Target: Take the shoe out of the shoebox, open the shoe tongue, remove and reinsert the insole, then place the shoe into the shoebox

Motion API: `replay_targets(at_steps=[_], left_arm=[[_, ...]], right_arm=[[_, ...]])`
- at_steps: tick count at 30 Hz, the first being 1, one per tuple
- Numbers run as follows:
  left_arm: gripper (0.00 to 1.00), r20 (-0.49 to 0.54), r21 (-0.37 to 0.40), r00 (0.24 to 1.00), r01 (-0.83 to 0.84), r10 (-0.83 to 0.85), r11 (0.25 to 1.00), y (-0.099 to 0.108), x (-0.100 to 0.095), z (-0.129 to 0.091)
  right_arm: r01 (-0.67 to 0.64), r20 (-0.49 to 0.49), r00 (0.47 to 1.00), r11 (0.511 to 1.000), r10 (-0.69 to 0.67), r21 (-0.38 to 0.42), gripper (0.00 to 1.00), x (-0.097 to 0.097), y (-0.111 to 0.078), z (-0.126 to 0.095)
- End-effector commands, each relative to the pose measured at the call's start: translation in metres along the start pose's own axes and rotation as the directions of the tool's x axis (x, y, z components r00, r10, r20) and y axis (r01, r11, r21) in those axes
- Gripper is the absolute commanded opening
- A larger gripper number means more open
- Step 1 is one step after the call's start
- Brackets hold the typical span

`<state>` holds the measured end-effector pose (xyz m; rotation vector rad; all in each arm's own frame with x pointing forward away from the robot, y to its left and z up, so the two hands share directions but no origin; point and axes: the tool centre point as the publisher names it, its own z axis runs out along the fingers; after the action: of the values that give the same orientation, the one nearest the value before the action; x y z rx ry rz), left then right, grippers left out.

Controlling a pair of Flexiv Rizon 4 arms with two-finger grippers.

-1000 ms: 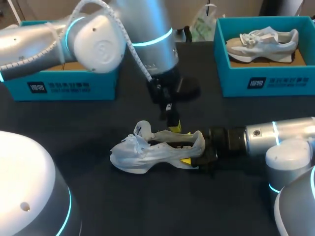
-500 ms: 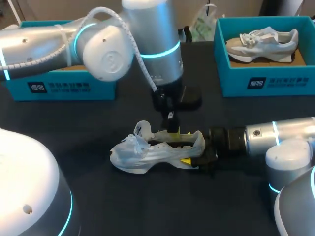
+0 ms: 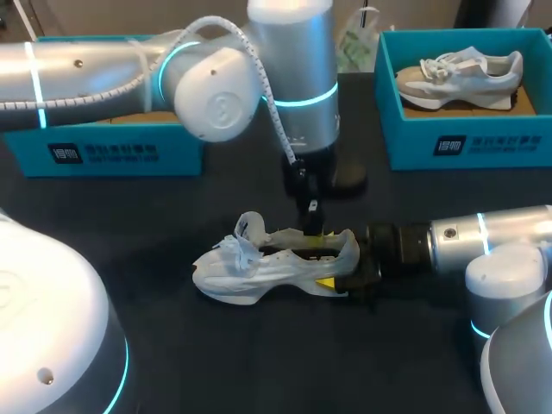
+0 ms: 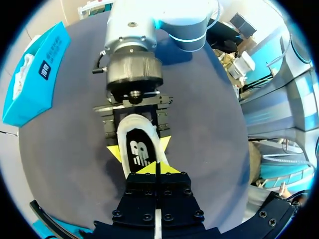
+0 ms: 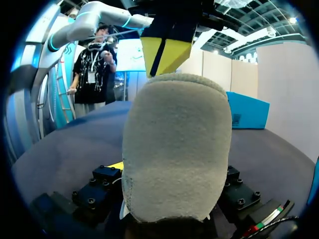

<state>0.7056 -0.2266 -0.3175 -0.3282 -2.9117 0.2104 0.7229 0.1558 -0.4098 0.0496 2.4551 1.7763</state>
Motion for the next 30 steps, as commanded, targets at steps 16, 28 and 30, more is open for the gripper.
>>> replay_targets(at_steps=[16,28,30], left_arm=[[0.0,-0.03,-0.026,1.0,-0.009,0.008,1.0,0.012,0.0,0.033],[0.0,-0.044,-0.056,0.998,0.047,-0.049,0.997,0.026,-0.009,0.051],[0.0,-0.049,-0.06,0.997,0.052,-0.055,0.997,0.027,-0.01,0.053]], right_arm=[[-0.001,0.0,1.0,1.0,0.001,0.006,0.0,0.0,0.002,0.0],[-0.001,0.0,1.0,1.0,0.001,0.006,0.0,0.0,0.002,0.0],[-0.001,0.0,1.0,1.0,0.001,0.006,0.0,0.0,0.002,0.0]])
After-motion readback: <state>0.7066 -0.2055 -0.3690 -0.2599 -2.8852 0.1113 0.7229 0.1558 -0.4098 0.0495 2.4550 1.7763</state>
